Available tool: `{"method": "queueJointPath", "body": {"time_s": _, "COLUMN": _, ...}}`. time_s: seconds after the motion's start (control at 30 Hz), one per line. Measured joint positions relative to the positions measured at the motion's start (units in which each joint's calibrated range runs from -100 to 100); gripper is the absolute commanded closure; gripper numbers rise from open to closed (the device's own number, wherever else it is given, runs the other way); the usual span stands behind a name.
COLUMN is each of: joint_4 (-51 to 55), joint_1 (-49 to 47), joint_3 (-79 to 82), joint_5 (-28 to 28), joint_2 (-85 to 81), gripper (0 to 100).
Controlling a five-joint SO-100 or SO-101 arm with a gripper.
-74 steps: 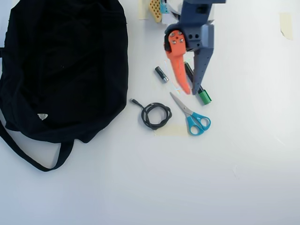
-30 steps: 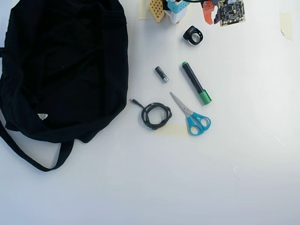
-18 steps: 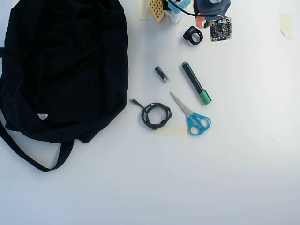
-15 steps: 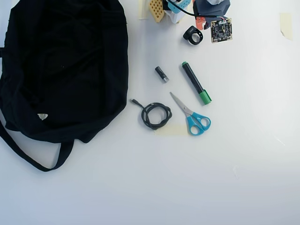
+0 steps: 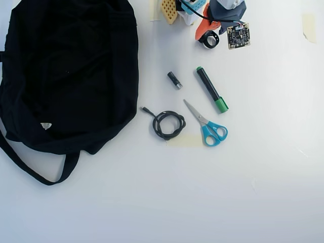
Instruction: Put the bike light into the black bag
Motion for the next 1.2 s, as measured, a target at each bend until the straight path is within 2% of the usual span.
{"method": "queueJointPath", "body": {"time_s": 0.23, "joint_4": -9.6, "joint_1": 0.5, "joint_3": 5.7, "joint_5": 1.8, "joint_2": 0.0, "gripper": 71}}
{"method": "queueJointPath", "body": {"time_s": 0.5, "joint_4": -15.2, "joint_1": 0.5, "joint_3": 11.7, "joint_5": 1.9, "joint_2": 0.0, "gripper": 71}}
{"method": "queueJointPath", "body": {"time_s": 1.2, "joint_4": -15.5, "joint_1": 2.3, "joint_3": 17.5, "joint_5": 1.9, "joint_2": -0.3, "gripper": 73}}
